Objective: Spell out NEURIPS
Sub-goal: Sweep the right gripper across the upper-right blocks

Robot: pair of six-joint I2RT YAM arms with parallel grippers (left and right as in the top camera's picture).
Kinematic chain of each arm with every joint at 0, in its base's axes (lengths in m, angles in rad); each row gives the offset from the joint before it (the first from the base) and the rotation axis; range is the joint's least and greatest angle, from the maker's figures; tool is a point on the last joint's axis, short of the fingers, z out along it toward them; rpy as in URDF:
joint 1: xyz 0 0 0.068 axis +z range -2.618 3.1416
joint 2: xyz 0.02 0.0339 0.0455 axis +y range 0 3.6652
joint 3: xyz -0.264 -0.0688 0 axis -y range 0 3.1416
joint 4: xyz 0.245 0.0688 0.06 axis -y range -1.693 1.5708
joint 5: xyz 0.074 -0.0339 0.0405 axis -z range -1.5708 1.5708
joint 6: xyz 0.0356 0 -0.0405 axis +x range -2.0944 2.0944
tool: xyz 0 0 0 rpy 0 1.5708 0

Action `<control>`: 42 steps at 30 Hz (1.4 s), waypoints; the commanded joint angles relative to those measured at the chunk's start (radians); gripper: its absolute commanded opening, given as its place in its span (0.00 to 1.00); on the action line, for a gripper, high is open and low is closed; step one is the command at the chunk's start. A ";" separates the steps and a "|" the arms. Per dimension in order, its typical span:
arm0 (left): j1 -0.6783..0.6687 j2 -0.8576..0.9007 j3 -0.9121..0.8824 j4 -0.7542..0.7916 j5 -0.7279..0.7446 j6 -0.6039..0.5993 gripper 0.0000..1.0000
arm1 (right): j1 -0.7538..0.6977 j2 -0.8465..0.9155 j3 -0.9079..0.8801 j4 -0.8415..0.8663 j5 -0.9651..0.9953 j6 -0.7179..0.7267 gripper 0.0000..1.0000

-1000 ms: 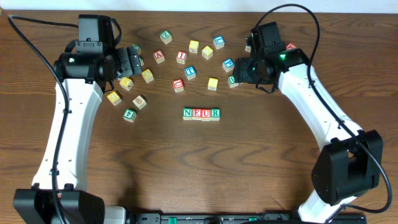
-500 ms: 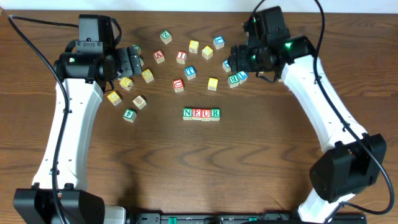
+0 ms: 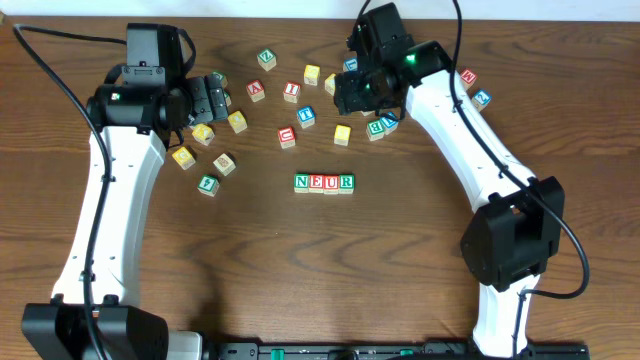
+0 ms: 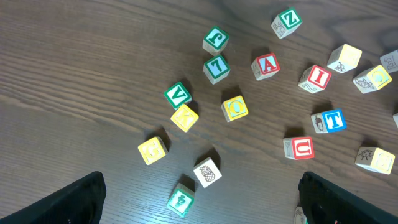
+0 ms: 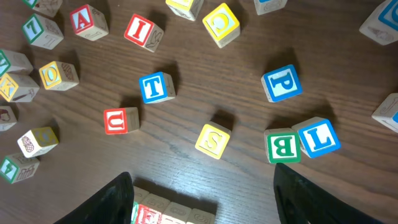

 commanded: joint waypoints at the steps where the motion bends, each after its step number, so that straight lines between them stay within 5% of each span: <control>1: 0.003 -0.009 0.019 -0.002 -0.006 0.006 0.98 | 0.006 0.002 0.029 0.008 0.058 0.016 0.67; 42: 0.003 0.038 0.016 0.006 -0.006 0.006 0.97 | -0.154 0.012 0.029 -0.051 0.072 0.064 0.70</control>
